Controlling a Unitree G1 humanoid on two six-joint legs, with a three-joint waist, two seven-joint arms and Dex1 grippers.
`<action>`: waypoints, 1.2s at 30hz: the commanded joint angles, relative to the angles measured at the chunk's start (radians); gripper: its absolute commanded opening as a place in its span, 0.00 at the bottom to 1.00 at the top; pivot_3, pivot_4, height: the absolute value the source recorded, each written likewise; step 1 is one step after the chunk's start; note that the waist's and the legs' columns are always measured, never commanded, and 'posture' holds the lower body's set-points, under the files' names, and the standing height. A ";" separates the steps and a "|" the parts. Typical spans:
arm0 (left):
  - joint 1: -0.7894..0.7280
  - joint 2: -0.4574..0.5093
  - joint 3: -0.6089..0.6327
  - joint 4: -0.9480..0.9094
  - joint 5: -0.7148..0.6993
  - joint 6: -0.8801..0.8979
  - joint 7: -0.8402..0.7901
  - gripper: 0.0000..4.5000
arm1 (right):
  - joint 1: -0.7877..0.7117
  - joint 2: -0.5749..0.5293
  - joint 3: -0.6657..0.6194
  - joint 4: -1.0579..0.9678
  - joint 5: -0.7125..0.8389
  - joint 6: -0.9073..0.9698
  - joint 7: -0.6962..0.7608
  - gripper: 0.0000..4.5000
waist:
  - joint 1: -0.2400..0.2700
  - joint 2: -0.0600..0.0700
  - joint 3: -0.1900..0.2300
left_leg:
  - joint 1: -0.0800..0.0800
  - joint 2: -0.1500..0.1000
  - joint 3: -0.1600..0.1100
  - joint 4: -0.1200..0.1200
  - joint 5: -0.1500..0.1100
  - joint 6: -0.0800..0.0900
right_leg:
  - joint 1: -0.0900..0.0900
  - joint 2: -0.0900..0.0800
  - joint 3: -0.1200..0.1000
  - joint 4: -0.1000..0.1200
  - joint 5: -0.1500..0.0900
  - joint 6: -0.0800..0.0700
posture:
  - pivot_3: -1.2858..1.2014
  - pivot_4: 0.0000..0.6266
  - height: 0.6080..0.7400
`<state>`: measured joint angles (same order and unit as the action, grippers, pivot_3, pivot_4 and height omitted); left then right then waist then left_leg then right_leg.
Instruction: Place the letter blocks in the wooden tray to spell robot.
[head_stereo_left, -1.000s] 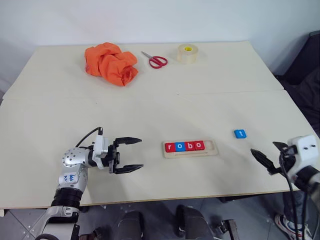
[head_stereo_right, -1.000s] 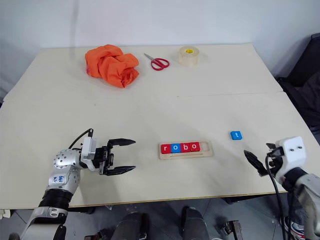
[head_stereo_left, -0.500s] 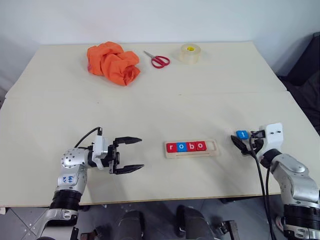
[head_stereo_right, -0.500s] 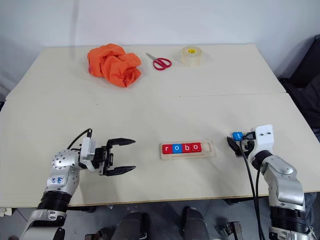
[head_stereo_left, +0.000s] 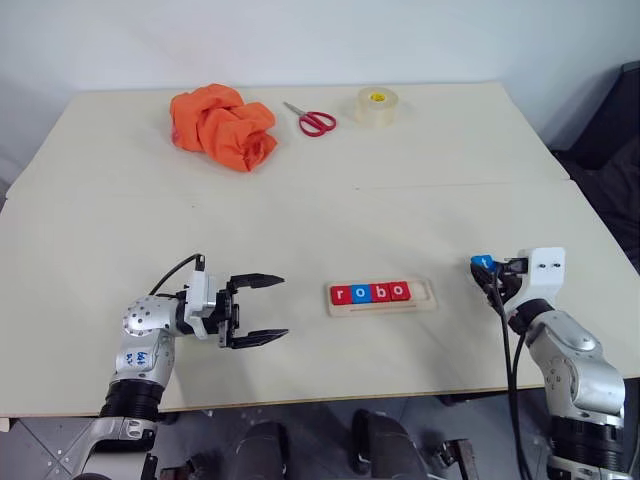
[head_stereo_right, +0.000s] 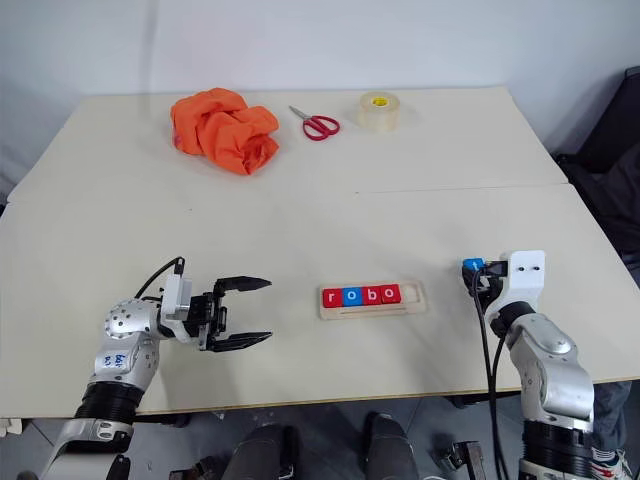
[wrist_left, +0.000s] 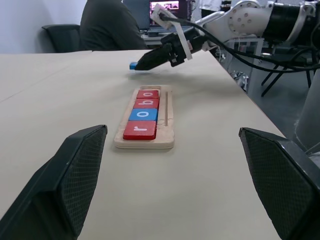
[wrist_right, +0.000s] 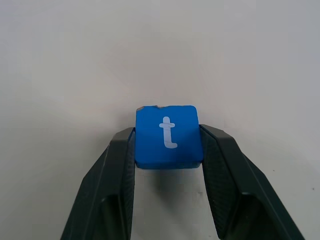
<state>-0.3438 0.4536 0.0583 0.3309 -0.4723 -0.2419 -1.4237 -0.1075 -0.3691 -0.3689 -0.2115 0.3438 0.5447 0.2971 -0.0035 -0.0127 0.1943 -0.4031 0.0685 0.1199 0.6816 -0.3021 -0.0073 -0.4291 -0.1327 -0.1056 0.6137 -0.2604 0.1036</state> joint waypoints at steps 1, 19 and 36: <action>-0.007 0.007 0.003 -0.002 -0.009 -0.004 -0.016 1.00 | 0.058 0.021 -0.024 -0.142 0.037 0.035 -0.037 0.32 | 0.002 0.000 0.000 | 0.000 0.000 0.000 0.000 0.000 0.000 | 0.000 0.000 0.000 0.000 0.000 0.000 | 0.52 0.24 1.00; -0.034 -0.003 -0.004 0.027 -0.006 0.005 -0.044 1.00 | 0.187 -0.018 0.018 -0.290 0.038 0.060 -0.019 0.94 | -0.001 0.000 0.000 | 0.000 0.000 -0.001 0.000 0.000 0.001 | 0.000 0.000 0.000 -0.001 0.000 0.000 | 0.52 0.24 1.00; -0.006 -0.020 -0.004 0.001 -0.001 -0.009 -0.016 1.00 | -0.135 -0.678 0.348 0.199 -0.110 -0.268 0.819 1.00 | -0.001 0.000 0.000 | 0.000 0.000 0.000 0.000 -0.001 0.001 | 0.000 0.000 0.000 -0.002 0.001 0.001 | 0.52 0.24 1.00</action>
<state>-0.3614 0.4363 0.0506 0.3631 -0.4673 -0.2425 -1.4480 -0.2129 -1.0270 -0.0597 -0.0774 0.2717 0.3463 1.0491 -0.0040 -0.0131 0.1941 -0.4033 0.0683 0.1203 0.6820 -0.3026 -0.0060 -0.4287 -0.1328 -0.1056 0.6112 -0.2594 0.1047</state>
